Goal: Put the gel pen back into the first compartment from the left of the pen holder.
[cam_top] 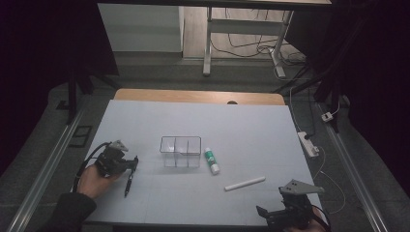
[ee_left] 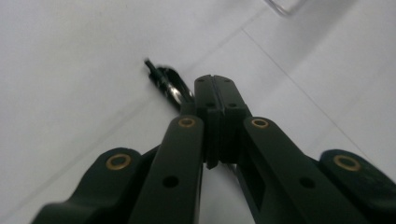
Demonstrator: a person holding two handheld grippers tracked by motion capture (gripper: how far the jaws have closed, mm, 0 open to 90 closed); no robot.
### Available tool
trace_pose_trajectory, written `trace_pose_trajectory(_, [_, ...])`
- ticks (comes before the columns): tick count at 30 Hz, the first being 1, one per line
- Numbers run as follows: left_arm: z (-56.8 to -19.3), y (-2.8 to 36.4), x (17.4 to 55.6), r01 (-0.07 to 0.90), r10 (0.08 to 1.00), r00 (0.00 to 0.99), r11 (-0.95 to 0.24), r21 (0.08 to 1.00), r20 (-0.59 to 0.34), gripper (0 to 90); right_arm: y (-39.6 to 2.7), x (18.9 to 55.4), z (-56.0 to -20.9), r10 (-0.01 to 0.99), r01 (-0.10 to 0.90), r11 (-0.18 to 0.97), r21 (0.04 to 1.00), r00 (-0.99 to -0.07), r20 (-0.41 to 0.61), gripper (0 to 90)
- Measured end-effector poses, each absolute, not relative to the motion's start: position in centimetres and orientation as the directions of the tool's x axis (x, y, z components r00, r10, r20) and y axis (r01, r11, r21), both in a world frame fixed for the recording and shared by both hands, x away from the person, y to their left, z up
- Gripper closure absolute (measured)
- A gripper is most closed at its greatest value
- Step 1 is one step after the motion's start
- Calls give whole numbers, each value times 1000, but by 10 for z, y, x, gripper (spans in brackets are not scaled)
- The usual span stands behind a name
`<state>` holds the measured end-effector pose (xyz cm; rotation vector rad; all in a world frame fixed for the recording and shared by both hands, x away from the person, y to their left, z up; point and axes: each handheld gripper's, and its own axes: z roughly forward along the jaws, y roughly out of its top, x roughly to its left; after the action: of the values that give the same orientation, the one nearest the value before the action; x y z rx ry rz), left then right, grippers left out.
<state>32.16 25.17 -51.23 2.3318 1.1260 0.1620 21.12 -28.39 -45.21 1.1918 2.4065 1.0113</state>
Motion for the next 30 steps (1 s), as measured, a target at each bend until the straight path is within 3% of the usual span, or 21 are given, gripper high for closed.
trace_pose_trajectory(10, [-521, 236, 347, 698, 764, 640, -537, 474, -77, 893, -285, 211, -452, 777, 588, 418, 692, -627, 64, 0])
trace_pose_trajectory(22, [-523, 259, 351, 747, 819, 571, -486, 454, -63, 894, -285, 211, -452, 776, 589, 419, 691, -628, 64, 0])
trace_pose_trajectory(30, [-506, 273, 329, 719, 795, 594, -456, 524, -123, 893, -285, 211, -452, 776, 586, 418, 694, -627, 62, 0])
